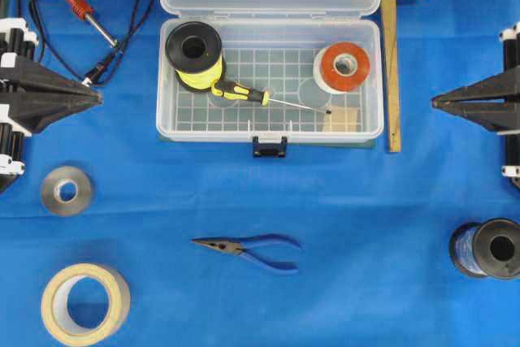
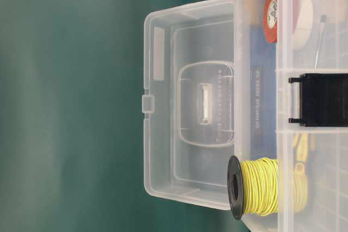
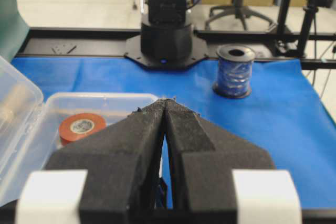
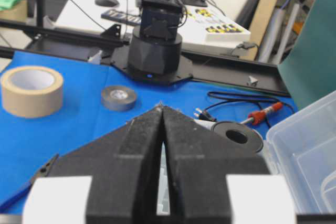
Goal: Pick the screwdriver from the toolbox among several items.
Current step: 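Move the right gripper over the yellow-black screwdriver in the toolbox, then lower the right gripper and close it on the screwdriver handle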
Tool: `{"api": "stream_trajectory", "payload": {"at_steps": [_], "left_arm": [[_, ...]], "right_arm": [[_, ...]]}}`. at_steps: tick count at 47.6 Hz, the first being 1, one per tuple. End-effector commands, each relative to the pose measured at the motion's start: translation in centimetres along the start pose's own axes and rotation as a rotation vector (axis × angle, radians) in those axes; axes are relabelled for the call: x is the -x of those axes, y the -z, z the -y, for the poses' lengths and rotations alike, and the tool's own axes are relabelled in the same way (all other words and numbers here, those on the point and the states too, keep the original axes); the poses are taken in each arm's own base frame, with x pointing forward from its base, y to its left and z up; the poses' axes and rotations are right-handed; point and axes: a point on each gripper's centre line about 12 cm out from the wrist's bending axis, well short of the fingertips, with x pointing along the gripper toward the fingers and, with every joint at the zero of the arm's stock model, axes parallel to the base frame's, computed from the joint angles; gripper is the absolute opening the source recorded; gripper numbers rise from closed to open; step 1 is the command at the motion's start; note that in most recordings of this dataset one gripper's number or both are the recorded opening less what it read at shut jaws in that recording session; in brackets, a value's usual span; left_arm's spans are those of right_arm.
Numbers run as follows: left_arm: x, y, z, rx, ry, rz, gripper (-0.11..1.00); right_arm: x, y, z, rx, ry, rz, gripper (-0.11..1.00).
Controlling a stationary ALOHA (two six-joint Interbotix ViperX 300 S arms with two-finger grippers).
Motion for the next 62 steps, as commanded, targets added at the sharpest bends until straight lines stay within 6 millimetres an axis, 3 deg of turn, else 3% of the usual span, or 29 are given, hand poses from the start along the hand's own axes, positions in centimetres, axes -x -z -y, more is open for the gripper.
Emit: {"api": "stream_trajectory", "payload": {"at_steps": [1, 7, 13, 22, 28, 31, 43, 54, 62], "left_arm": [[-0.2, -0.8, 0.5, 0.014, 0.023, 0.023, 0.0], [-0.3, -0.8, 0.6, 0.016, 0.027, 0.02, 0.0], [-0.4, -0.7, 0.6, 0.017, 0.025, 0.018, 0.0], [-0.4, -0.5, 0.5, 0.018, 0.023, 0.009, 0.0], [-0.4, -0.3, 0.4, 0.018, 0.018, 0.004, 0.0], [-0.4, -0.2, 0.4, 0.019, 0.017, 0.001, 0.0], [-0.3, 0.1, 0.3, 0.019, 0.012, -0.005, 0.0], [-0.3, 0.4, 0.2, 0.018, 0.007, -0.012, 0.0], [-0.2, 0.6, -0.1, 0.017, -0.008, -0.018, 0.0]], "right_arm": [[-0.6, -1.2, 0.3, -0.012, 0.016, 0.026, 0.0], [-2.1, -1.3, 1.4, -0.054, 0.069, -0.066, 0.0], [-5.0, -0.8, 2.9, -0.099, 0.129, -0.215, 0.0], [-10.4, 0.1, 4.7, -0.155, 0.179, -0.411, 0.01], [-14.2, 1.8, 6.2, -0.193, 0.217, -0.57, 0.02], [-16.0, 2.8, 7.1, -0.212, 0.235, -0.645, 0.08], [-22.1, 6.9, 9.8, -0.236, 0.276, -0.875, 0.71], [-25.5, 12.5, 11.1, -0.251, 0.29, -0.984, 0.71], [-26.1, 16.2, 11.2, -0.27, 0.297, -1.054, 0.71]]}}
